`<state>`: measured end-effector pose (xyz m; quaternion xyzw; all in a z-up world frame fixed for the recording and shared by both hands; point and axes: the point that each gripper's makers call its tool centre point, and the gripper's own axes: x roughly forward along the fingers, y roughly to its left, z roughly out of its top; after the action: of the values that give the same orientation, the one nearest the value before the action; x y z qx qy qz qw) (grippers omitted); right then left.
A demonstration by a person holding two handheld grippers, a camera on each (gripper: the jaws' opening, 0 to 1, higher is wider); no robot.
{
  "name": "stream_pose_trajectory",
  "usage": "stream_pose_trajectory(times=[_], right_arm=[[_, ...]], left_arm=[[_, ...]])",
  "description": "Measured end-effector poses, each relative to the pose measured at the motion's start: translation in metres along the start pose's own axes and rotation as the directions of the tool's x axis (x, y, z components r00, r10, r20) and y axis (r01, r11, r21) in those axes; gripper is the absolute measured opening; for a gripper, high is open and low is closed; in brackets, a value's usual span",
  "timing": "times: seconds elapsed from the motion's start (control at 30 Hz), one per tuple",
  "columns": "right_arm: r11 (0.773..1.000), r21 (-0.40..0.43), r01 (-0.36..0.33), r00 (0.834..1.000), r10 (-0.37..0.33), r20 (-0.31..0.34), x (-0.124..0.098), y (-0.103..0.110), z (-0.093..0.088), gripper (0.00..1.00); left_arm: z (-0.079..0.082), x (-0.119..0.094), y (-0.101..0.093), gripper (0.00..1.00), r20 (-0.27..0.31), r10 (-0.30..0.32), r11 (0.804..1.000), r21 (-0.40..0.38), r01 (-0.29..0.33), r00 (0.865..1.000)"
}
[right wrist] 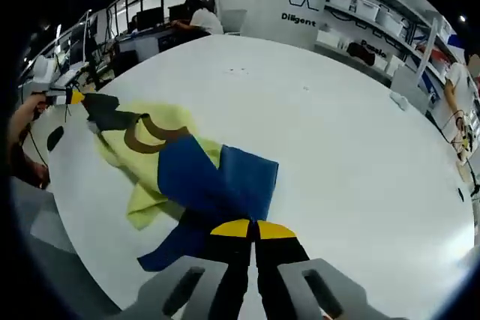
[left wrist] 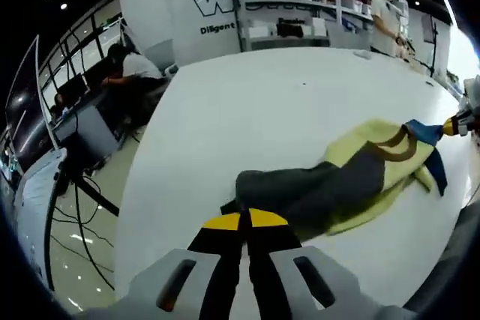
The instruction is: Fold the garment on the visible template until the final outline fits inside the template.
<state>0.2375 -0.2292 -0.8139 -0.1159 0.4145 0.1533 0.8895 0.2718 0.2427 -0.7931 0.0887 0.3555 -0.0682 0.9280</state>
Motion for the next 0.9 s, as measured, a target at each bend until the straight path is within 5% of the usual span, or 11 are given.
stream_pose_trajectory(times=[0.43, 0.53, 0.6, 0.73, 0.9], right_arm=[[1.0, -0.005, -0.028, 0.999, 0.027, -0.033, 0.0, 0.008, -0.025, 0.0], [0.993, -0.084, -0.077, 0.996, 0.08, 0.032, -0.004, 0.019, -0.016, 0.0], [0.993, 0.009, -0.122, 0.988, 0.12, 0.092, -0.011, 0.026, -0.007, 0.0], [0.98, 0.041, -0.196, 0.957, 0.182, 0.225, -0.026, 0.036, 0.018, 0.22], [0.978, 0.001, -0.211, 0.941, 0.202, 0.272, -0.032, 0.049, 0.036, 0.32]], left_arm=[[-0.028, -0.003, 0.001, 0.01, -0.047, 0.015, 1.0, -0.016, -0.015, 0.999], [-0.026, -0.006, 0.001, 0.01, -0.031, 0.026, 1.0, 0.001, -0.026, 0.999], [-0.021, -0.008, -0.001, 0.07, -0.02, 0.019, 1.0, 0.018, -0.019, 1.0], [-0.008, -0.012, -0.009, 0.37, 0.026, -0.028, 0.998, -0.049, 0.029, 0.999], [0.019, -0.021, -0.023, 0.42, 0.118, -0.082, 0.996, 0.032, 0.079, 0.99]])
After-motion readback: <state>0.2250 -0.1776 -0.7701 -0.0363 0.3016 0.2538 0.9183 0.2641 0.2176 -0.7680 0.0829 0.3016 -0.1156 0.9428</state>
